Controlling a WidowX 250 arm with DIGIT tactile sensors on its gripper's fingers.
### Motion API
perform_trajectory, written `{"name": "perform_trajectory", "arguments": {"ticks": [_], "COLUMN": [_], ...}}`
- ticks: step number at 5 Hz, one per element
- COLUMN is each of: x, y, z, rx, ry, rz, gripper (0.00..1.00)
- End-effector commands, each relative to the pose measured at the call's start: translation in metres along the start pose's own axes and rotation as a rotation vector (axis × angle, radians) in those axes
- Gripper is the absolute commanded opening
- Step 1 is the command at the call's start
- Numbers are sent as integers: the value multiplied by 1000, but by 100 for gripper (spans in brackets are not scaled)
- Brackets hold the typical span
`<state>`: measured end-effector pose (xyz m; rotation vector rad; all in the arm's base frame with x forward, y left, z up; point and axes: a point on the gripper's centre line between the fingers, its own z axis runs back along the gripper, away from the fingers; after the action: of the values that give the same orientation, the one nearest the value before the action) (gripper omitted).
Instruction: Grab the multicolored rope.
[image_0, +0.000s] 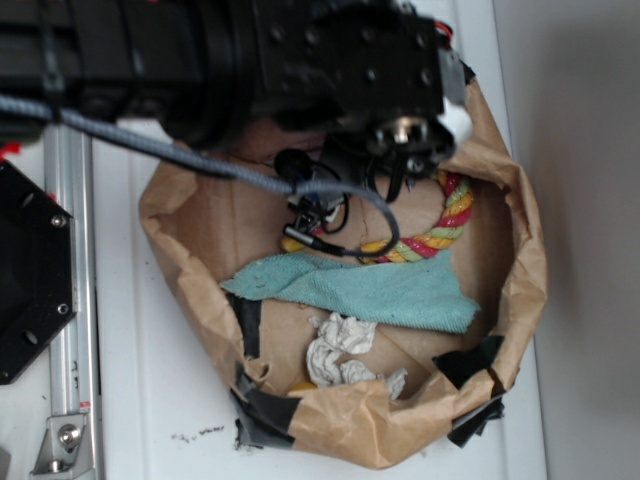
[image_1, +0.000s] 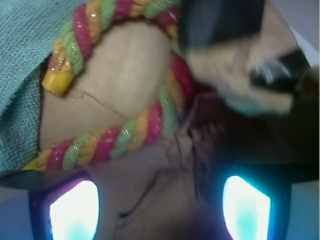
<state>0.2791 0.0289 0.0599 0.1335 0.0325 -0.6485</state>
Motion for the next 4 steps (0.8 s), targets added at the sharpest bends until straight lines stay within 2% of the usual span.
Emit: {"name": "perform_trajectory", "arguments": {"ticks": [1, 2, 3, 4], "x": [23, 25, 26, 33], "y": [-17, -22, 5, 22], "z": [43, 44, 29, 8], "rx": [56, 65, 52, 13], "ry": [-155, -162, -167, -198], "rz": [-90, -119, -123, -228], "gripper": [100, 100, 100, 100]}}
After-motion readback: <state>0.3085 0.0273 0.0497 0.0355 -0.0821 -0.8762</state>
